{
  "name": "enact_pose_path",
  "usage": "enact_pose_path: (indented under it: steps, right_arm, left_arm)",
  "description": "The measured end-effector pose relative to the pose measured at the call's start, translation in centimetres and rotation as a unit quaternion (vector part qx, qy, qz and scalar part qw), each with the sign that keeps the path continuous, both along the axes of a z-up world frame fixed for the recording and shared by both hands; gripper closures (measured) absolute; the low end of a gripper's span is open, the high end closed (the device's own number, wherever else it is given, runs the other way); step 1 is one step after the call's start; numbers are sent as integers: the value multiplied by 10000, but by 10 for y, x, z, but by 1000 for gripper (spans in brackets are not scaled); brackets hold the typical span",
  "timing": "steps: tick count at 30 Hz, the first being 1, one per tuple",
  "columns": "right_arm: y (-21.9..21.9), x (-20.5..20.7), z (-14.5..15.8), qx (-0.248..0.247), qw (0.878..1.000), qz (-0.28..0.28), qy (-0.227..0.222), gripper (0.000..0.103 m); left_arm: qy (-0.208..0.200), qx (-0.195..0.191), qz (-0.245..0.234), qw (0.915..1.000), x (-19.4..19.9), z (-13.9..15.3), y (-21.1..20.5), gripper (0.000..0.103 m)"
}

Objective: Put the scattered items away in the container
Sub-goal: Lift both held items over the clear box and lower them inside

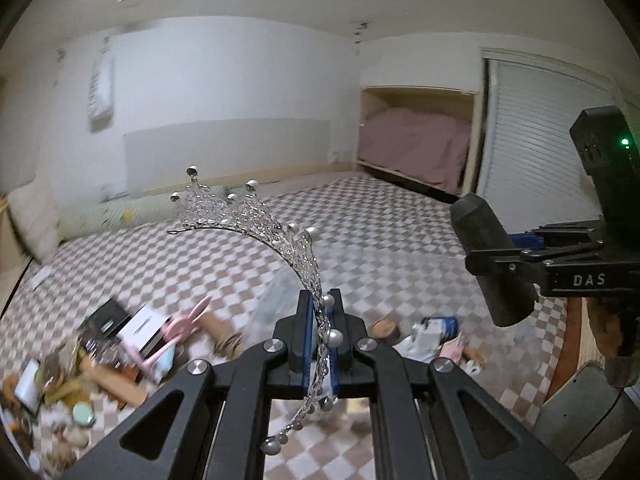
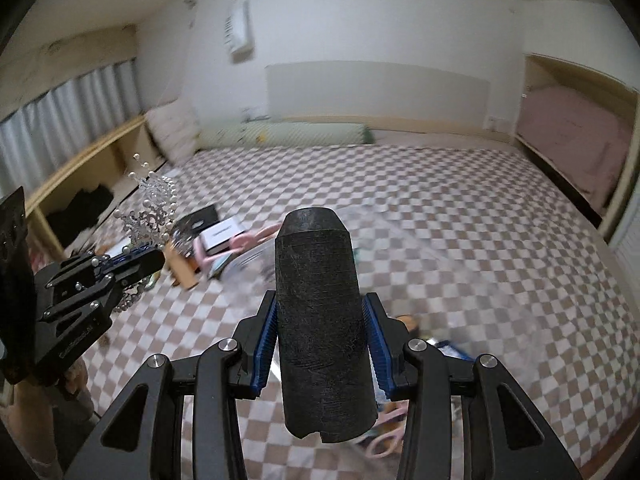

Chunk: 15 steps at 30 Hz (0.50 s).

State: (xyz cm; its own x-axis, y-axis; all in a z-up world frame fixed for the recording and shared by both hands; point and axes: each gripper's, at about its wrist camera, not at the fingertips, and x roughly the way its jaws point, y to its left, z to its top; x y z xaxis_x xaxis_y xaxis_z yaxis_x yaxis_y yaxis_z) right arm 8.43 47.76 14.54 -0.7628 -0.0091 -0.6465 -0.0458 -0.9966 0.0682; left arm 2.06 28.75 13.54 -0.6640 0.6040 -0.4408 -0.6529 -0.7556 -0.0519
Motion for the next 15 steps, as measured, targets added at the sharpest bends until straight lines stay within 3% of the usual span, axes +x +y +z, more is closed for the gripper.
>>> enact_pose_path:
  steps: [6,15]
  right_arm:
    - [41,-14,-19,-133,9991,-349,-186,60]
    - [71,-45,-65,-783,9944,-396,-584,61]
  left_arm:
    - [-5,-196,-227,9996,-12,-3,53,96]
    - [-100,-621,-412,9972,-28,-37,119,96]
